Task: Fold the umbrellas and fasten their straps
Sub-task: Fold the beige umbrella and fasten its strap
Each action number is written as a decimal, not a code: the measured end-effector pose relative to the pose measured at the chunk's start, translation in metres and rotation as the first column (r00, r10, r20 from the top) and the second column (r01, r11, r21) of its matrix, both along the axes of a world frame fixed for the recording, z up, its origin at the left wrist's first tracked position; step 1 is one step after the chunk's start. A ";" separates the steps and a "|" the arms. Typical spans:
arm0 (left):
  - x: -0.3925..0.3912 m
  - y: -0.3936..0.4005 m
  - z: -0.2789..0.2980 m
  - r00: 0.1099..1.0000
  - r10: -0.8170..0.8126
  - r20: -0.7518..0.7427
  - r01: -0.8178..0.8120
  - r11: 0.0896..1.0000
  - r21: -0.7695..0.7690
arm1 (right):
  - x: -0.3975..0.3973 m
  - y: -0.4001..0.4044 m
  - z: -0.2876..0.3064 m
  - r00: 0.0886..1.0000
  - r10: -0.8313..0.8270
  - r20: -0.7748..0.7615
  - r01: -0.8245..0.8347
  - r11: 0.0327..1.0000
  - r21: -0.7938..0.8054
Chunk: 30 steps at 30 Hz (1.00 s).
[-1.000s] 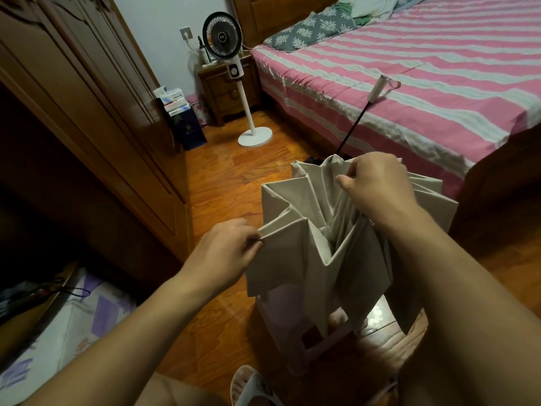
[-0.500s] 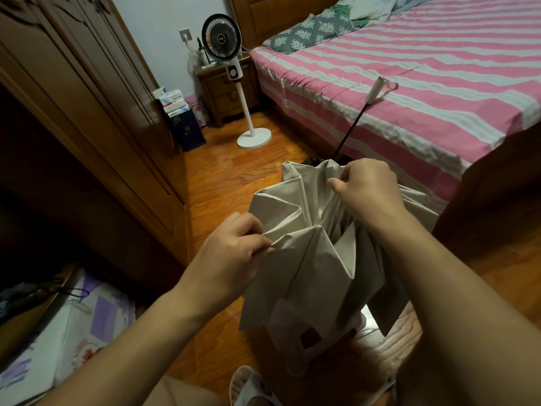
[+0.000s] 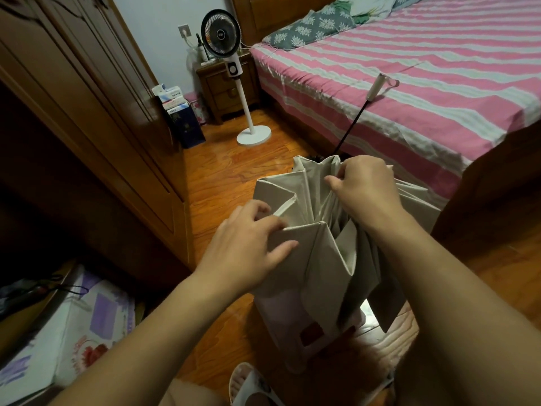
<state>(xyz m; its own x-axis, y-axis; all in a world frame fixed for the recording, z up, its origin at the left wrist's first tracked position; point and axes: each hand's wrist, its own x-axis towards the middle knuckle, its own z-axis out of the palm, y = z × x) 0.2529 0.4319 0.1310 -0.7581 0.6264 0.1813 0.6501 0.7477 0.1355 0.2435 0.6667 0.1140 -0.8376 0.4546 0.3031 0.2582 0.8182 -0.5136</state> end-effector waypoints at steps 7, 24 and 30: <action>-0.024 0.032 -0.003 0.999 -0.020 -0.035 0.016 0.994 -0.104 | 0.001 -0.001 -0.001 1.000 -0.005 -0.025 0.005 1.000 0.008; -0.008 -0.009 0.006 0.951 0.046 0.306 -0.228 0.774 0.591 | 0.002 0.013 0.007 0.998 -0.054 -0.011 0.052 0.986 -0.156; -0.003 -0.019 0.037 0.959 -0.002 0.283 -0.197 0.712 0.674 | -0.006 0.002 0.027 0.982 -0.098 -0.160 0.044 0.950 -0.309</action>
<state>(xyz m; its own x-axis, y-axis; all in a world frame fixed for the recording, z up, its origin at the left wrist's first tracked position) 0.2494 0.4127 0.1675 -0.8876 0.3200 0.3313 0.4484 0.4357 0.7804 0.2372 0.6690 0.1405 -0.7474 0.6036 0.2777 0.1961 0.5997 -0.7758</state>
